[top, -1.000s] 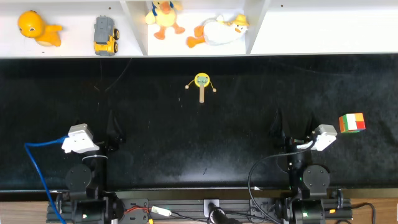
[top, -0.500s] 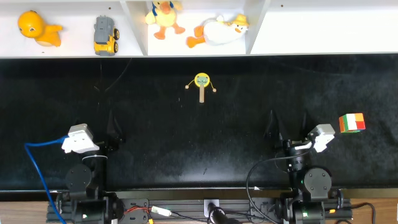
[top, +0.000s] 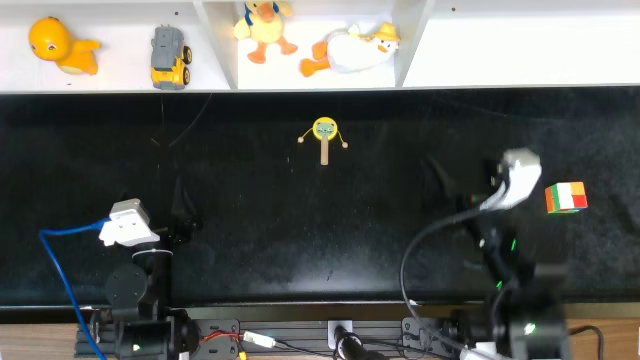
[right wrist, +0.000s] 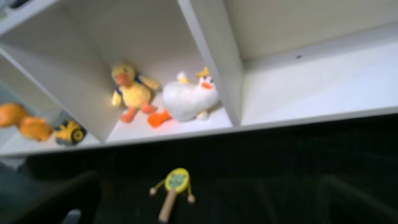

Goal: Store Toys

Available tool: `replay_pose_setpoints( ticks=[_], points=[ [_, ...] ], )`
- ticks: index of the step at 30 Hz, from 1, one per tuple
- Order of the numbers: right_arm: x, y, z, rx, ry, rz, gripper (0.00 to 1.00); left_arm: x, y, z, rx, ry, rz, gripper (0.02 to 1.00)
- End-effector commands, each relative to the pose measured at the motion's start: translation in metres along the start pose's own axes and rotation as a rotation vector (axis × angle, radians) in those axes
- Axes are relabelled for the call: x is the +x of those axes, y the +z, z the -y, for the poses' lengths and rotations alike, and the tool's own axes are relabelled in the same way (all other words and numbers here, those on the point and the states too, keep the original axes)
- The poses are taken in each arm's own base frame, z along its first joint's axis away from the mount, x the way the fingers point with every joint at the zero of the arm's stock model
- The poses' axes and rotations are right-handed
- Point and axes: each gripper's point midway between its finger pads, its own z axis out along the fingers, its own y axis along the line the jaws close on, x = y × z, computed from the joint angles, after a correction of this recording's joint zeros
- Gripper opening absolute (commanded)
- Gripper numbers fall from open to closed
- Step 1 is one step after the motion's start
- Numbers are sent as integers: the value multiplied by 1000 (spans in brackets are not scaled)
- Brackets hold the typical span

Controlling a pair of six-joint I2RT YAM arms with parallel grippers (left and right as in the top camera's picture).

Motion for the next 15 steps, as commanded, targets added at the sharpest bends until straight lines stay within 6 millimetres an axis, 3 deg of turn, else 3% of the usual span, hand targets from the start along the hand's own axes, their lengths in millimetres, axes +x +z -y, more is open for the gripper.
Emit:
replay_pose_setpoints(
  ticks=[1,5,9,12,15],
  points=[
    [-33,15,-22,-48,-121,-119,998,-1,-1,0,4,14,6,998],
    [-48,33,-30,-46,-188,-258,998,-1,-1,0,5,14,6,998],
    [-49,53,-45,-71,-203,-363,998,-1,-1,0,5,14,6,998],
    [-37,69,-60,-85,-238,-419,998,-1,-1,0,5,14,6,998],
    [-11,84,-76,-84,-274,-489,998,-1,-1,0,4,14,6,998]
  ],
)
